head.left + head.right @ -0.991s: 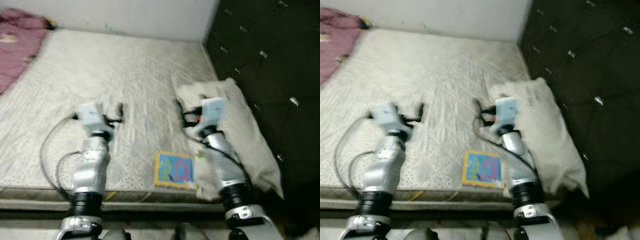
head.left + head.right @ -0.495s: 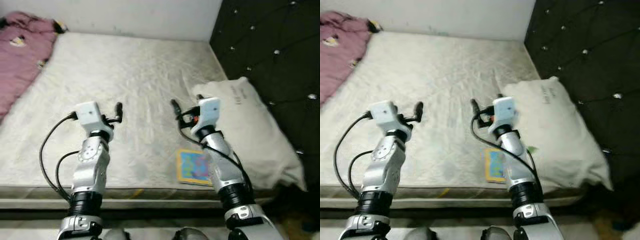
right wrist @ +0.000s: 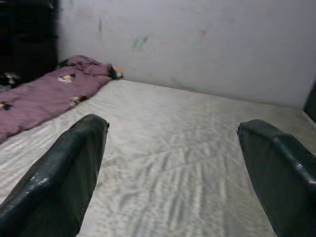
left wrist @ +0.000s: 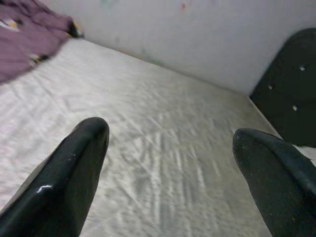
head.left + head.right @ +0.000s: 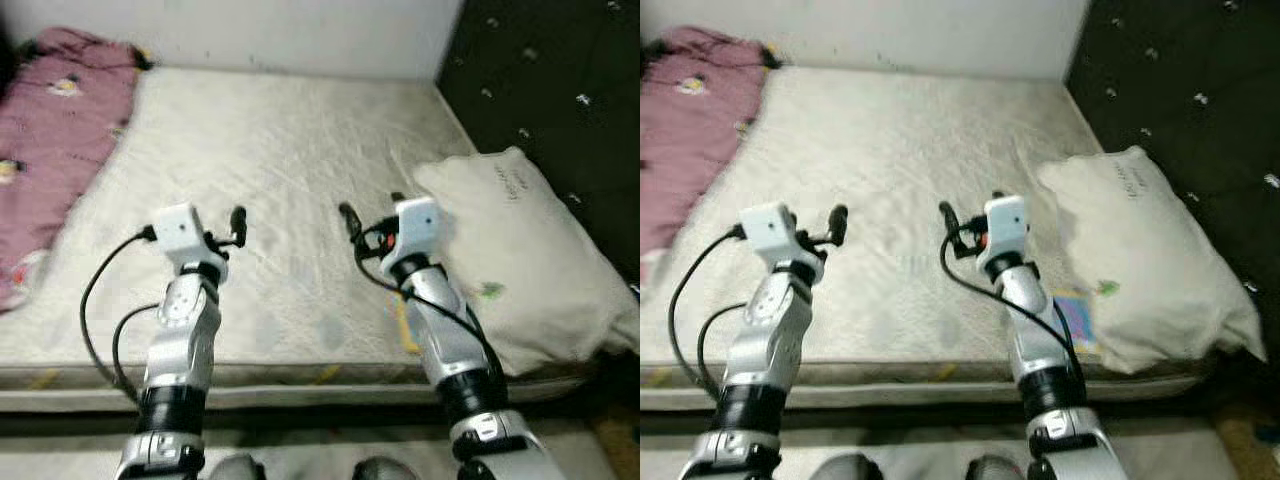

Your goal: Clean up the room

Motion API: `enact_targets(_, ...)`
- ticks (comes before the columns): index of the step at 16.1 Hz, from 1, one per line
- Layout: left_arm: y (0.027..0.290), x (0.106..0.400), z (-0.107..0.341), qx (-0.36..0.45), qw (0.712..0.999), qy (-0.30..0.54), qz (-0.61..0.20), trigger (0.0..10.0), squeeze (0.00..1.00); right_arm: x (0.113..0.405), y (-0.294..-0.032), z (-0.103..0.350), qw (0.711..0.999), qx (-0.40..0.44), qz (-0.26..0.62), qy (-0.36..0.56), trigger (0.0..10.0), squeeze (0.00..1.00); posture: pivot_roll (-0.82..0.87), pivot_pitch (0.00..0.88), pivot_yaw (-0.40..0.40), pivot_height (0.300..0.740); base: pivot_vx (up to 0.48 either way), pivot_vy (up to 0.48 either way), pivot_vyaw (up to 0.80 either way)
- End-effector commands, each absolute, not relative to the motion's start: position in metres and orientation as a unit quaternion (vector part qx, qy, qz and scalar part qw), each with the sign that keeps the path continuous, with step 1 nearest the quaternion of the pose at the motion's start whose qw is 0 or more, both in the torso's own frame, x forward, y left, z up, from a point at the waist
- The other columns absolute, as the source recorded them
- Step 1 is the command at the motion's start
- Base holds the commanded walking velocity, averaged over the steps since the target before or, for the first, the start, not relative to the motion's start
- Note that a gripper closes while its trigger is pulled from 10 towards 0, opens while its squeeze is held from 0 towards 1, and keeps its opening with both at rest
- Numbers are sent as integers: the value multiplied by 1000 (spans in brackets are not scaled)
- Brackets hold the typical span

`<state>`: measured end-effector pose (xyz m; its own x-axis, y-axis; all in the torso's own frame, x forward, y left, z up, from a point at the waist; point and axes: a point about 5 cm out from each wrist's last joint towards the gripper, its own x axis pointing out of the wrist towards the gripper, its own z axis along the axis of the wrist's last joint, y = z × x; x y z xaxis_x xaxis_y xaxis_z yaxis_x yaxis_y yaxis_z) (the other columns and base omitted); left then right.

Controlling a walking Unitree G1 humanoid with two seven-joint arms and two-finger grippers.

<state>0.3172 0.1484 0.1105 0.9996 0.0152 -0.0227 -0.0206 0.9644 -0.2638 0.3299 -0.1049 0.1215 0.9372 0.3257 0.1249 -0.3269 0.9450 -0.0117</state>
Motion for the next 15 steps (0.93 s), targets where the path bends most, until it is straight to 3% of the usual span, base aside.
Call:
enact_targets(1,136,318,111,-136,991,15,-8,10000,0,330,-118,120,987,0,148,-60,10000,0,-3,0,-44,740,0,480,0)
enact_targets(4,136,319,112,-139,990,13,-7,10000,0,331,-118,121,987,1,147,-60,10000,0,-6,0,-47,740,0,480,0)
enact_targets(13,134,319,117,-153,988,-6,-22,10000,0,333,-118,122,988,0,146,-60,10000,0,-11,4,-47,740,0,0,0)
enact_targets(15,134,319,117,-156,988,-7,-25,10000,0,333,-118,121,988,0,146,-59,10000,0,-11,4,-47,740,279,0,0)
